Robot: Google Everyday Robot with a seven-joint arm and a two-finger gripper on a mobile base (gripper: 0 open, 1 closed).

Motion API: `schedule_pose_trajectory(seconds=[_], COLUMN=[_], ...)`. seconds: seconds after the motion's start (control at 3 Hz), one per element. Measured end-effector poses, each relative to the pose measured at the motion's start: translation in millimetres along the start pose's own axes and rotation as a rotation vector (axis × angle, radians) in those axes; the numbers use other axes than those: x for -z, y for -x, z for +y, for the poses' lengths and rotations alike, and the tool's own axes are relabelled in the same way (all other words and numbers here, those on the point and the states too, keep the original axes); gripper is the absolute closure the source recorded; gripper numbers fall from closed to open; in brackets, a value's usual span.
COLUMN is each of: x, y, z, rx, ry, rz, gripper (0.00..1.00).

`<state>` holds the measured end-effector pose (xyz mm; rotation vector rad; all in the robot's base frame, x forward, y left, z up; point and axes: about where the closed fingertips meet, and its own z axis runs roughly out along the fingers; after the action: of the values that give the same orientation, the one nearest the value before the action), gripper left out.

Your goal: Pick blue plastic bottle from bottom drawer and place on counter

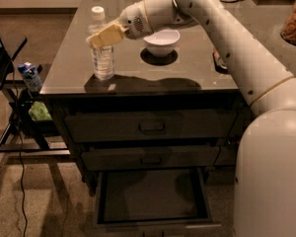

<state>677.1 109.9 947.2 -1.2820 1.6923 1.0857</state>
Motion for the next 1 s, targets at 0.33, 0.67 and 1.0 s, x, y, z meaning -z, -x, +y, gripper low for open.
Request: schedule_pose_trajectory(seconds=[0.33, 0.67, 1.0], x=[0.0, -0.1, -0.1], y=[0.0, 0.0, 0.0], z=[0.0, 0.0, 0.0], rx=[0.000, 0.000, 0.000], ry=[0.000, 0.000, 0.000], rz=[0.000, 0.000, 0.000], gripper=[0.59, 0.36, 0.12])
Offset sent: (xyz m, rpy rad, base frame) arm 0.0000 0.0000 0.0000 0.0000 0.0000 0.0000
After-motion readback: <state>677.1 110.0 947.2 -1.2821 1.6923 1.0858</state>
